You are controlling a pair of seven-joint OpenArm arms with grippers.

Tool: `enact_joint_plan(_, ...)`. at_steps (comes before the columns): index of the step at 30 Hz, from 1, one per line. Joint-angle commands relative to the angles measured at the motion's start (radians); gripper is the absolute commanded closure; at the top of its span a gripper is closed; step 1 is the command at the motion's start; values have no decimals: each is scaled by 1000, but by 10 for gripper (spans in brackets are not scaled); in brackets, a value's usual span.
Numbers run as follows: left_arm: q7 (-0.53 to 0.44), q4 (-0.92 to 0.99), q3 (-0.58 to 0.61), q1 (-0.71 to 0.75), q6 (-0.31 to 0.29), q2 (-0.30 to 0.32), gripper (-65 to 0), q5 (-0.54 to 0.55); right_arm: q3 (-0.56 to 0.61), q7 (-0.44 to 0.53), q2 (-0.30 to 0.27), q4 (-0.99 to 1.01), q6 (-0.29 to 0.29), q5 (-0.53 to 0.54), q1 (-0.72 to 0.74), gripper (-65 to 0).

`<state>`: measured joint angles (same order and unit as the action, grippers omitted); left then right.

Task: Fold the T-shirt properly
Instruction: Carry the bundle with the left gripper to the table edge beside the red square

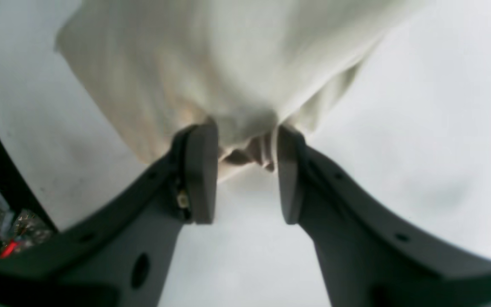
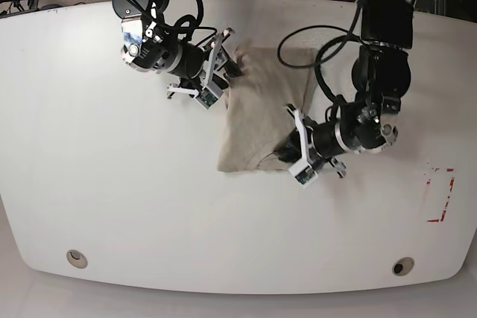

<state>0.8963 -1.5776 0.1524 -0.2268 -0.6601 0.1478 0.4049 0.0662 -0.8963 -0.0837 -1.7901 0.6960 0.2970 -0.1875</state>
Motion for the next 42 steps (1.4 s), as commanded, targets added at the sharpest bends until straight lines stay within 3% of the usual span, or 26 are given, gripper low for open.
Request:
enact_joint_plan(1, -39, -48, 9, 22, 115, -18, -125, 15, -1, 19, -18, -86, 2, 20, 7, -216)
enact_joint_plan(5, -110, -94, 37, 109, 316, -47, -250, 15, -21, 18, -46, -118, 2, 21, 7, -216)
enact_joint_plan(9, -197, -100, 42, 183, 446, -93, -271, -36, -101, -11, -51, -115, 2, 21, 15, -216)
enact_joint_plan(16, -385, -86, 197, 295, 492, -119, -274, -292, -213, -45, -52, -119, 2, 23, 27, -216)
enact_joint_plan(20, -440, 3, 224, 312, 540, -119, -274, -340, -248, -45, -52, -119, 2, 23, 27, -216)
enact_joint_plan(29, -443, 170, 89, 310, 537, -106, -274, -338, -320, -47, -51, -123, 2, 29, 24, -216)
enact_joint_plan(31, -443, 182, 26, 310, 515, -78, -274, -338, -337, -48, -52, -129, 2, 64, 21, -216)
enact_joint_plan(38, -440, 205, -210, 309, 257, 31, -274, -343, -392, -119, -54, -142, 2, 144, 24, -216)
enact_joint_plan(42, -440, 237, -351, 309, 156, 108, -274, -346, -392, -120, -57, -142, 2, 141, 24, -216)
